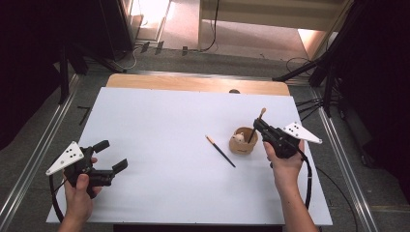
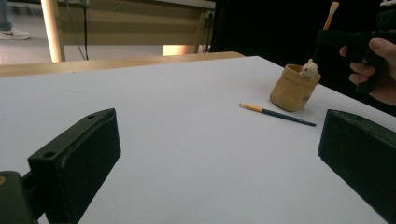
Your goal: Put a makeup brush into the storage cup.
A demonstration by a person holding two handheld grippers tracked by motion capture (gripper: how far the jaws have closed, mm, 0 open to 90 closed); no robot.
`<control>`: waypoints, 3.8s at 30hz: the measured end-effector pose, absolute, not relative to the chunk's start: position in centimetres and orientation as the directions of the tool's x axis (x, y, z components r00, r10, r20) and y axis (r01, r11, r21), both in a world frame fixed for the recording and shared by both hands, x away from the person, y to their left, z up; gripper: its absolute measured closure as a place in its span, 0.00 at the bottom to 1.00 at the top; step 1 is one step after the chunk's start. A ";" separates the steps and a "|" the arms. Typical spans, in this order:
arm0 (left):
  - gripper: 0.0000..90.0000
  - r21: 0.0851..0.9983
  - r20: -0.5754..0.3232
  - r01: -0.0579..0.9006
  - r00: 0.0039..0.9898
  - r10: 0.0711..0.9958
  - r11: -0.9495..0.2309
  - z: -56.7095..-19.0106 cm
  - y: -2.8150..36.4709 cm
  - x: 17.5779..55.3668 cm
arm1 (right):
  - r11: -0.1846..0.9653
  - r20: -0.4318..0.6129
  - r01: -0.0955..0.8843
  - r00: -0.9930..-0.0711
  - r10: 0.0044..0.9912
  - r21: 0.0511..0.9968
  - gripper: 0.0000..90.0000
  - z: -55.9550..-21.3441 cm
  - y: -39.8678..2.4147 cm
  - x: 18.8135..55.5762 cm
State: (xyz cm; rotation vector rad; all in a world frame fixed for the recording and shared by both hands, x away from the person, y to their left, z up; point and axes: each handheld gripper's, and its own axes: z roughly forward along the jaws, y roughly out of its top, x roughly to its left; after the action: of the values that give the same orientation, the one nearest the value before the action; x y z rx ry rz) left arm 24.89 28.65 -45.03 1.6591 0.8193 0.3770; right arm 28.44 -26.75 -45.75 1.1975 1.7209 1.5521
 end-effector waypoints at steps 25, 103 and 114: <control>0.00 0.946 -0.187 0.317 0.699 0.690 -0.065 -45.2 28.6 24.9 | -0.078 0.208 0.301 -0.430 0.878 0.950 0.56 -46.8 -27.1 28.1; 0.00 0.950 -0.166 0.300 0.712 0.683 -0.082 -45.5 28.6 25.2 | 0.193 0.028 0.369 -0.516 0.856 0.909 0.15 -44.6 -24.3 23.5; 0.00 0.949 -0.168 0.303 0.713 0.681 -0.084 -45.6 28.5 25.4 | 0.240 0.021 0.390 -0.559 0.829 0.889 0.26 -44.8 -22.9 23.6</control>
State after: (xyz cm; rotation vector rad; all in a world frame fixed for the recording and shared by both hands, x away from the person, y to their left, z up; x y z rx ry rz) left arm 25.36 28.45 -45.60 1.6762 0.7993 0.3771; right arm 23.62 -22.85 -44.80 1.1122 2.0590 1.2717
